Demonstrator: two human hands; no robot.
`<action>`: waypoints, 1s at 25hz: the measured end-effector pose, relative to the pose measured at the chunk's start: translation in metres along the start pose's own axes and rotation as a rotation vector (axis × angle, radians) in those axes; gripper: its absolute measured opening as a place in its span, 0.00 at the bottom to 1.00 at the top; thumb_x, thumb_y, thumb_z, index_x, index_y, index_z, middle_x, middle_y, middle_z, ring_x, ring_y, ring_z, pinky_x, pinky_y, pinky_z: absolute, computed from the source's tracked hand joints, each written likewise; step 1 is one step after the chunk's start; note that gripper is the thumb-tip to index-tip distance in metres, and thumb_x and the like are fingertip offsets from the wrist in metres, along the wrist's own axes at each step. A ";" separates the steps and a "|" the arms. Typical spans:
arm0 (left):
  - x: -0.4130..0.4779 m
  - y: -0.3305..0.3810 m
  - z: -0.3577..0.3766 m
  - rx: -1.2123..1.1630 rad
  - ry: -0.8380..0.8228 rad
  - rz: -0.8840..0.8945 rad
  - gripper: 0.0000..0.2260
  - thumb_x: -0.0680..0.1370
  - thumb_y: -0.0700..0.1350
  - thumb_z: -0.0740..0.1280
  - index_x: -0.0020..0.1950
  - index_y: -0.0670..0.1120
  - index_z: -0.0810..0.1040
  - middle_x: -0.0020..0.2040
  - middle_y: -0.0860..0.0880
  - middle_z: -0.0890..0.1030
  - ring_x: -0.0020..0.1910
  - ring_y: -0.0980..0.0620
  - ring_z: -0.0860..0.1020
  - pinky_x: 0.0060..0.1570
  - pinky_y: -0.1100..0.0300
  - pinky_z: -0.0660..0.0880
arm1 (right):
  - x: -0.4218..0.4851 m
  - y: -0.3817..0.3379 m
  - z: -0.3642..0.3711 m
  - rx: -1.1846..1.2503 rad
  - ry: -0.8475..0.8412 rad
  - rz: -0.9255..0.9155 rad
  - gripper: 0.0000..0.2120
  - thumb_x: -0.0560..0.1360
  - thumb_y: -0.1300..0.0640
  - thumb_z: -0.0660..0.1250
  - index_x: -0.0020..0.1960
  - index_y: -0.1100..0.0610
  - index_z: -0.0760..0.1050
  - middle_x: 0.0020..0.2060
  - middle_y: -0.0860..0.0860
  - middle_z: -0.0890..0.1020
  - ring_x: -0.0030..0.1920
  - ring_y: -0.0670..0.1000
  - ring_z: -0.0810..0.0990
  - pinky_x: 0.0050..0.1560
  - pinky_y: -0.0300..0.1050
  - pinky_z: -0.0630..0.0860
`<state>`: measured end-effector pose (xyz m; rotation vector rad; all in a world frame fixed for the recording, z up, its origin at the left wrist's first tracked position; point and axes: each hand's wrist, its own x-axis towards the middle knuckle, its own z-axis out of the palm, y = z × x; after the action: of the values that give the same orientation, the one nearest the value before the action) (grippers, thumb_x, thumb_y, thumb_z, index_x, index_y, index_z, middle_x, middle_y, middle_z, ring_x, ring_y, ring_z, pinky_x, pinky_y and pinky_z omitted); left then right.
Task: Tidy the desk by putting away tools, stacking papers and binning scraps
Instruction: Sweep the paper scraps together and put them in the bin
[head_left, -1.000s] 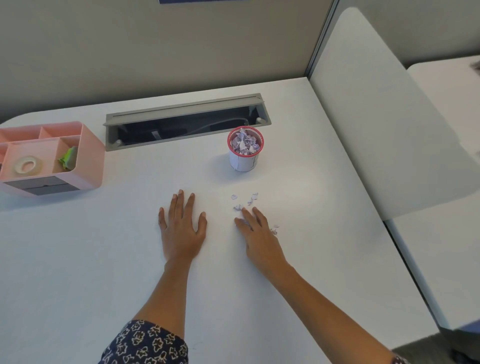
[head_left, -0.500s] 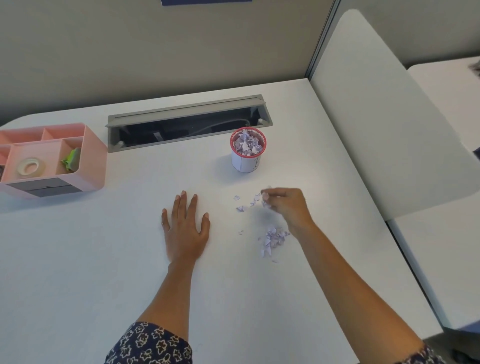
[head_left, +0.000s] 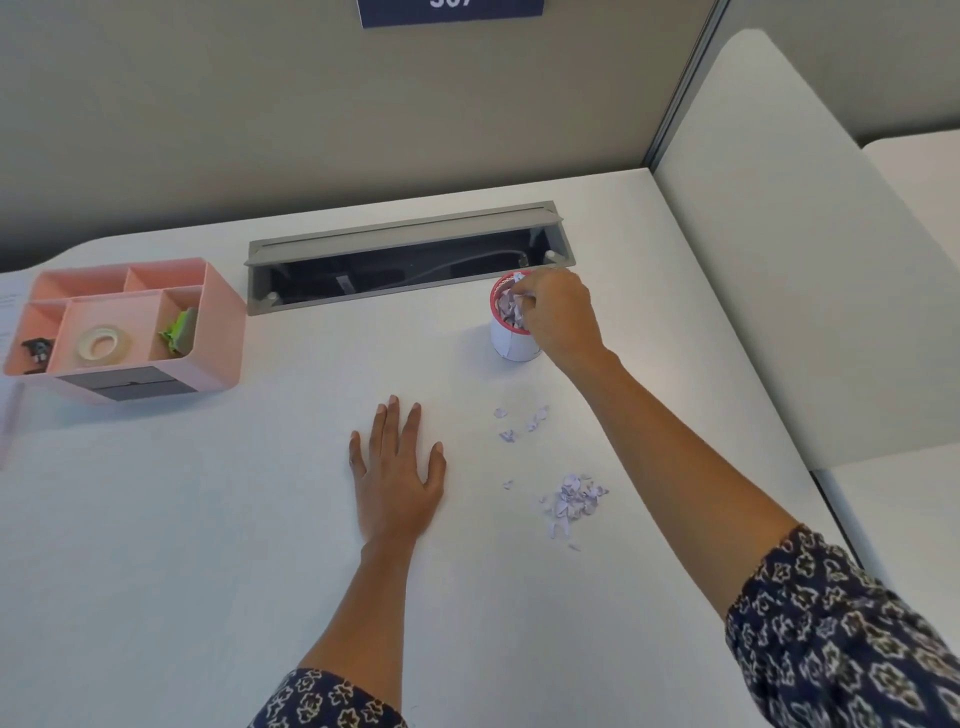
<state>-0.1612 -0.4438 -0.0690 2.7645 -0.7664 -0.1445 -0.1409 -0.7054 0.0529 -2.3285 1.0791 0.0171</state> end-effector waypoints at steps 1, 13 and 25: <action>0.000 0.000 0.000 0.001 -0.001 -0.001 0.26 0.79 0.57 0.51 0.78 0.53 0.57 0.80 0.52 0.53 0.78 0.55 0.50 0.76 0.45 0.47 | 0.007 -0.003 0.003 -0.045 -0.078 0.068 0.29 0.76 0.47 0.68 0.73 0.55 0.67 0.69 0.54 0.72 0.67 0.57 0.73 0.69 0.47 0.68; 0.000 0.000 0.001 -0.002 0.001 -0.007 0.27 0.79 0.57 0.51 0.78 0.53 0.57 0.80 0.52 0.53 0.78 0.54 0.50 0.76 0.46 0.47 | -0.062 0.048 0.018 0.237 0.456 -0.234 0.11 0.77 0.58 0.65 0.57 0.57 0.81 0.52 0.55 0.82 0.53 0.53 0.77 0.45 0.35 0.74; 0.000 0.000 0.002 -0.020 0.024 -0.003 0.26 0.79 0.57 0.52 0.77 0.52 0.59 0.79 0.51 0.56 0.78 0.53 0.52 0.76 0.45 0.47 | -0.145 0.075 0.125 -0.254 -0.102 -0.430 0.24 0.75 0.60 0.49 0.65 0.64 0.75 0.66 0.62 0.75 0.67 0.61 0.74 0.63 0.54 0.75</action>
<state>-0.1617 -0.4442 -0.0714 2.7437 -0.7501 -0.1183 -0.2644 -0.5809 -0.0535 -2.7111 0.5349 0.1142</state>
